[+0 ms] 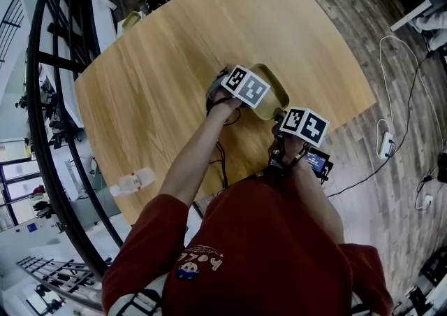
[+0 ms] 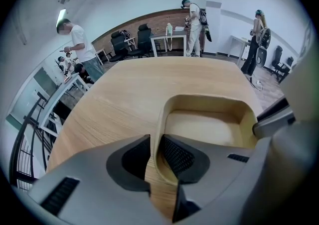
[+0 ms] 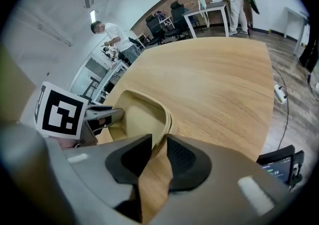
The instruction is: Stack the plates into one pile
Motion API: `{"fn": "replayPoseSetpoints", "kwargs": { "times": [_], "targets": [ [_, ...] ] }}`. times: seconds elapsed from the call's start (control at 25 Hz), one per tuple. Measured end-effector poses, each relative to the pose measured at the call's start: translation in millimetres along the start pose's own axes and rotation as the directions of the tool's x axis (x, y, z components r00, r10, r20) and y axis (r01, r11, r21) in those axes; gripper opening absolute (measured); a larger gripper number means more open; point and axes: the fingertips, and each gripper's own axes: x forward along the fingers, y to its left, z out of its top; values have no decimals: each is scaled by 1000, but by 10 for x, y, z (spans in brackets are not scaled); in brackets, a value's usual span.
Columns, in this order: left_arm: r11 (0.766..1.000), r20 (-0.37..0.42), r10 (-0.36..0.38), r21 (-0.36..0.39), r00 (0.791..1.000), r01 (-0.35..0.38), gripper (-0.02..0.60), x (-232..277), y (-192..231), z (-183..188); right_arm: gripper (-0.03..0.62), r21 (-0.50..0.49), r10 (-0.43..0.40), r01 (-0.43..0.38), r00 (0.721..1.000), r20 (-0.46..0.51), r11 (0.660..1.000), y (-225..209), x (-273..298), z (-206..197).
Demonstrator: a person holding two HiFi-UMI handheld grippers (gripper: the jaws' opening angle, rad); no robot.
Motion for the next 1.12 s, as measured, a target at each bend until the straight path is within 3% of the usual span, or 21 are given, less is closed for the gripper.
{"fn": "replayPoseSetpoints", "kwargs": {
  "times": [0.12,0.32,0.88,1.12],
  "targets": [
    [1000,-4,5,-1,1000,-5,97,33,14,-18,134,-2,-41,41,999,20,999,-67,-10,11],
    [1000,-25,1,-7,1000,-1,107,133,23,-91,170,42,-5,6,1000,-8,999,-84,93,-6],
    [999,-24,-8,-42,1000,7,110,170,-4,-157,170,19,30,-30,999,-39,999,-78,200,-1],
    [990,-29,-24,-137,999,20,110,24,-69,-427,149,-36,17,-17,1000,-15,999,-153,168,161]
  ]
}}
